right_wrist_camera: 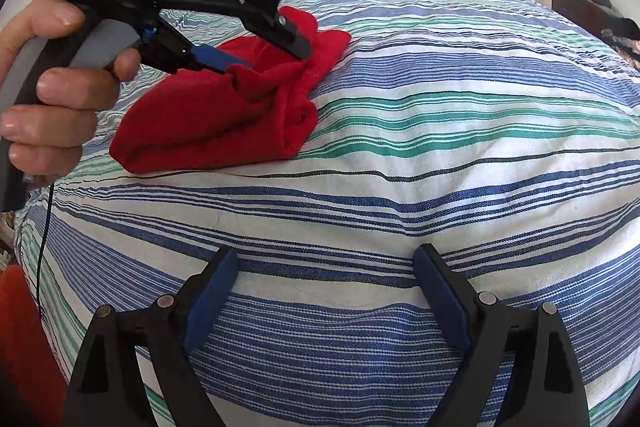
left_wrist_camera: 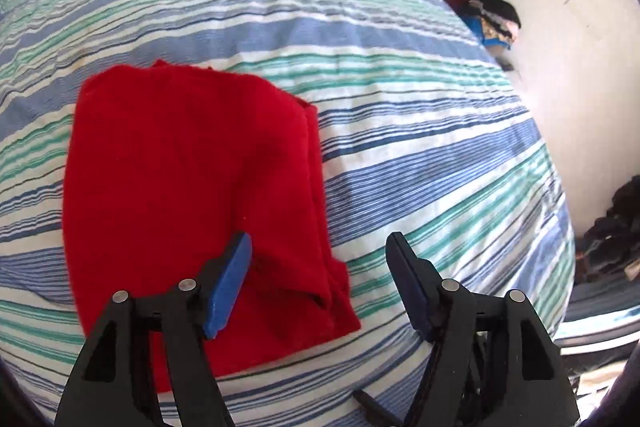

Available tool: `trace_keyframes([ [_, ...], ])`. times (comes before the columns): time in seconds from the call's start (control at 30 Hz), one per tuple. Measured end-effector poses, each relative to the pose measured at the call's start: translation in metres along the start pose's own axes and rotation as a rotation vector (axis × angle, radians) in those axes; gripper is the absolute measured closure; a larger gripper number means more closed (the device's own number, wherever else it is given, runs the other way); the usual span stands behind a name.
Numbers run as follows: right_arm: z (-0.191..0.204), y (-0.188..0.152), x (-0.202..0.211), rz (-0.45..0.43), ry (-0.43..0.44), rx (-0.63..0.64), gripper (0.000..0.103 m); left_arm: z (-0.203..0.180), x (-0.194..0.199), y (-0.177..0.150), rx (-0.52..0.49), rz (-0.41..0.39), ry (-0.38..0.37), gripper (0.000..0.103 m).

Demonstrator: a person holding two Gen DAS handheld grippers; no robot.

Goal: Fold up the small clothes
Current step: 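Grasp the sweater edge with the right tool and fold it inward, then open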

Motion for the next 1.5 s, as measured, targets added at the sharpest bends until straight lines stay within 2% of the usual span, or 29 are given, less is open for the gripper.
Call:
trace_keyframes([
  [0.07,-0.002,0.002,0.003,0.002,0.027,-0.024,0.014,0.021,0.044,-0.006,0.014,-0.084,-0.004,0.014],
  [0.17,-0.010,0.014,0.022,0.006,0.093,-0.152,0.019,0.078,0.091,-0.030,0.056,-0.184,0.108,0.012],
  [0.2,-0.011,0.021,0.031,-0.012,0.158,-0.222,0.025,0.099,0.097,-0.042,0.083,-0.190,0.147,0.012],
  [0.3,-0.004,0.042,0.034,-0.028,0.406,-0.427,0.026,0.148,0.098,-0.087,0.201,-0.148,0.190,0.014],
  [0.37,0.006,0.056,0.017,0.000,0.523,-0.528,0.026,0.164,0.093,-0.113,0.257,-0.110,0.191,0.016],
  [0.43,0.013,0.071,-0.007,0.022,0.554,-0.585,0.026,0.163,0.085,-0.135,0.280,-0.085,0.195,0.017],
  [0.5,0.017,0.083,-0.032,0.054,0.519,-0.605,0.028,0.160,0.081,-0.148,0.288,-0.074,0.191,0.017],
  [0.53,0.019,0.087,-0.045,0.077,0.505,-0.617,0.036,0.160,0.083,-0.153,0.286,-0.072,0.190,0.017],
  [0.57,0.022,0.090,-0.055,0.097,0.495,-0.614,0.072,0.157,0.085,-0.156,0.277,-0.073,0.194,0.017],
  [0.6,0.023,0.093,-0.060,0.117,0.449,-0.593,0.093,0.156,0.088,-0.158,0.265,-0.077,0.201,0.017],
  [0.63,0.023,0.095,-0.057,0.117,0.409,-0.584,0.093,0.154,0.092,-0.160,0.250,-0.089,0.208,0.017],
  [0.7,0.025,0.097,-0.035,0.059,0.429,-0.576,0.093,0.150,0.099,-0.161,0.226,-0.115,0.216,0.017],
  [0.73,0.024,0.096,-0.026,0.047,0.396,-0.546,0.093,0.148,0.098,-0.158,0.216,-0.124,0.217,0.017],
  [0.8,0.019,0.084,-0.032,0.098,0.309,-0.500,0.093,0.142,0.091,-0.147,0.199,-0.132,0.211,0.018],
  [0.83,0.014,0.075,-0.044,0.148,0.275,-0.500,0.093,0.138,0.088,-0.141,0.197,-0.133,0.201,0.025],
  [0.87,0.009,0.067,-0.053,0.175,0.263,-0.525,0.093,0.133,0.085,-0.133,0.197,-0.133,0.186,0.033],
  [0.9,0.007,0.063,-0.057,0.176,0.274,-0.552,0.093,0.128,0.083,-0.124,0.199,-0.138,0.173,0.035],
  [1.03,0.016,0.071,-0.055,0.149,0.287,-0.519,0.087,0.112,0.066,-0.080,0.170,-0.195,0.221,0.035],
  [1.07,0.018,0.073,-0.055,0.159,0.289,-0.506,0.079,0.108,0.053,-0.072,0.140,-0.172,0.251,0.045],
  [1.1,0.019,0.075,-0.053,0.173,0.293,-0.497,0.072,0.106,0.035,-0.067,0.095,-0.116,0.302,0.053],
  [1.13,0.020,0.077,-0.049,0.178,0.296,-0.485,0.070,0.107,0.017,-0.070,0.061,-0.054,0.344,0.065],
  [1.17,0.018,0.082,-0.041,0.169,0.278,-0.463,0.069,0.110,0.002,-0.072,0.044,-0.011,0.359,0.068],
  [1.23,0.012,0.093,-0.015,0.120,0.194,-0.383,0.069,0.110,-0.005,-0.074,0.020,-0.030,0.376,0.067],
  [1.3,0.013,0.115,0.007,0.054,0.147,-0.298,0.067,0.106,-0.004,-0.074,-0.009,-0.041,0.388,0.067],
  [1.37,0.023,0.141,0.013,0.020,0.183,-0.239,0.067,0.107,-0.003,-0.076,-0.012,-0.049,0.387,0.067],
  [1.43,0.036,0.163,0.009,0.004,0.277,-0.202,0.067,0.110,-0.002,-0.077,-0.009,-0.054,0.378,0.065],
  [1.5,0.054,0.175,-0.013,0.042,0.385,-0.183,0.067,0.112,0.002,-0.078,0.008,-0.052,0.369,0.062],
])
Point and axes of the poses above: each gripper's, at about its wrist camera, not at the fingertips, and x roughly against the way its jaws point, z to its left, y to its top, the point moved 5 cm from there along -x, roughly the way its jaws point
